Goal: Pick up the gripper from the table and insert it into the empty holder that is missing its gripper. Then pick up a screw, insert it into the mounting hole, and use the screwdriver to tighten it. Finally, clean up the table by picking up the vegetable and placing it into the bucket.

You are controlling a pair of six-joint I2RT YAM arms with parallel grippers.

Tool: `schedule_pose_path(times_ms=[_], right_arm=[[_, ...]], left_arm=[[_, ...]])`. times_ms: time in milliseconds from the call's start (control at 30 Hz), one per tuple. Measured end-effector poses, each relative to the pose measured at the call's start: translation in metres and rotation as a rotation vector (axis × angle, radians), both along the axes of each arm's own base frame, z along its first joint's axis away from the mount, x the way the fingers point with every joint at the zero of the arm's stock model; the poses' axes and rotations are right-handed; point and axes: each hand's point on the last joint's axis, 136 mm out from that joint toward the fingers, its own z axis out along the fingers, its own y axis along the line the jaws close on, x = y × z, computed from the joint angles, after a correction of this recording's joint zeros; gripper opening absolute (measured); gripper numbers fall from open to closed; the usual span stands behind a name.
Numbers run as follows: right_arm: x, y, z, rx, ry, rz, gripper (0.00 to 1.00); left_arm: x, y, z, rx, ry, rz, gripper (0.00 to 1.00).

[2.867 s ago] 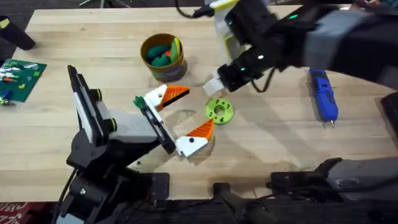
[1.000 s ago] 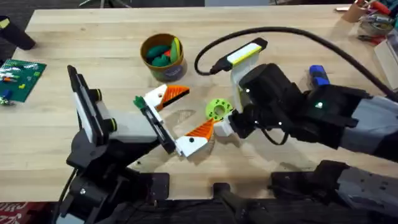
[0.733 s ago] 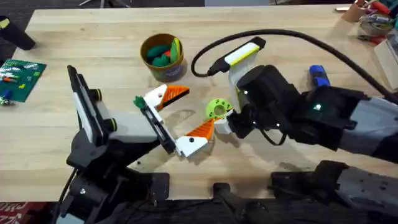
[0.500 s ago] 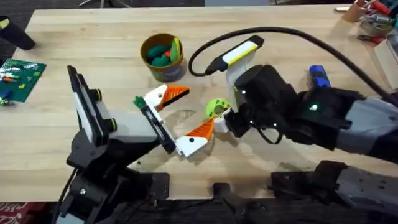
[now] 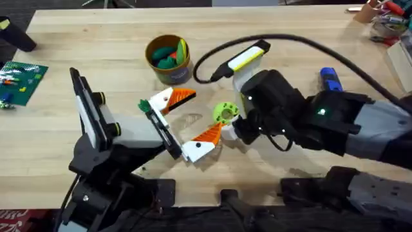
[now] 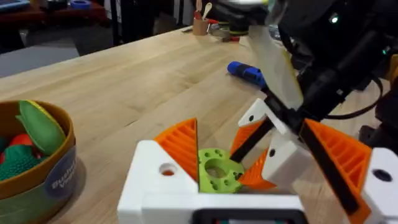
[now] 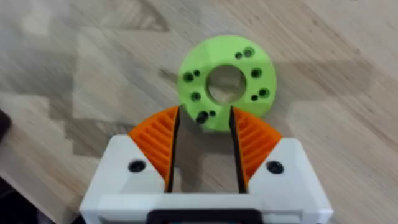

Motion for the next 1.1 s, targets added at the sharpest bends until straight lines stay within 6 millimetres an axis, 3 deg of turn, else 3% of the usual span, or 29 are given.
schedule_pose_path(times_ms=[133,467,700,1100], right_arm=[[-0.0039,-0.0060,-0.0030,-0.056,-0.011,0.026,0.488],[-0.0011,0.0021,-0.0015,-0.108,-0.057,0.085,0.437],[0.0009,-0.0019,-0.0047,-0.146,-0.069,0.082,0.291],[-0.0019,0.0012,-0.0053,-0.151,-0.072,0.098,0.211]], left_arm=[[0.0000,0.0000,0.0001,0.000,0.000,0.000,0.987],[0.0000,0.0000,0.0001,0.000,0.000,0.000,0.987],[0.0000,0.0000,0.0001,0.000,0.000,0.000,0.987],[0.0000,0.0000,0.0001,0.000,0.000,0.000,0.987]])
